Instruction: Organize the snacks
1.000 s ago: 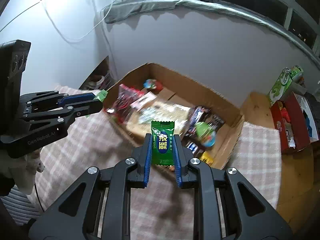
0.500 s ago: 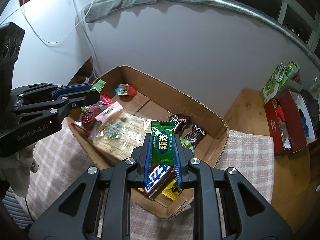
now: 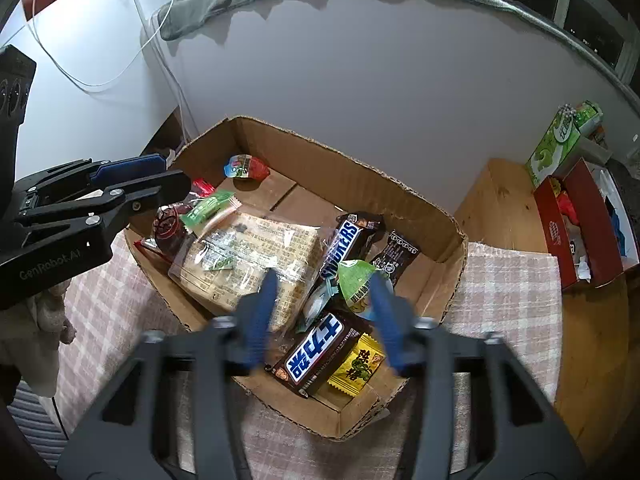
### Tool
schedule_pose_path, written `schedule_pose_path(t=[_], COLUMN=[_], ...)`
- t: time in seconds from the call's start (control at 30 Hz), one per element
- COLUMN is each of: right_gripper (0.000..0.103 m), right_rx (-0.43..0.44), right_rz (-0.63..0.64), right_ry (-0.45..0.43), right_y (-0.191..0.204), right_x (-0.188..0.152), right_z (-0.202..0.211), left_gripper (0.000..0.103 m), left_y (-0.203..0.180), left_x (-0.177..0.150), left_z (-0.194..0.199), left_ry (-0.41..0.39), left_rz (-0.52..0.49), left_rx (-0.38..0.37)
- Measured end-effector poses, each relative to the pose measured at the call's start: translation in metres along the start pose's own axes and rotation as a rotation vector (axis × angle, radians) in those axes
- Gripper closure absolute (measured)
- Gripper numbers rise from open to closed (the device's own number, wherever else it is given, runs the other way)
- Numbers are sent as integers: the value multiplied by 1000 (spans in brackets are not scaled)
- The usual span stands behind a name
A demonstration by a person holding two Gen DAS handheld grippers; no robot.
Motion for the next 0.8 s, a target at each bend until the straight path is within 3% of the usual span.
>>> schedule_pose_path(t=[0.07,0.2,0.8], right_gripper=[43,25,18], right_rx=[5,-6,-21], right_rz=[-1,6,-19], right_ry=[-1,15,36], right_y=[1,2,6], right_x=[0,-2,-18], right_z=[1,-2,17], left_gripper=[53,41,37], left_y=[0,1,2], left_x=[-1,-2,-17], left_z=[0,0,20], left_ry=[-1,6,15], left_rz=[-2,-1,30], left_rx=[8,31,50])
Point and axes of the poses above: each gripper's, at about its wrist camera, not at the fingertips, and z roughly against the way its jaws point, y to its left, x to its top, the point moved 6 cm from there along -z, roughly the way its jaws point, and after that the axes turned 10 degrees about y, right-handed, at the moved point
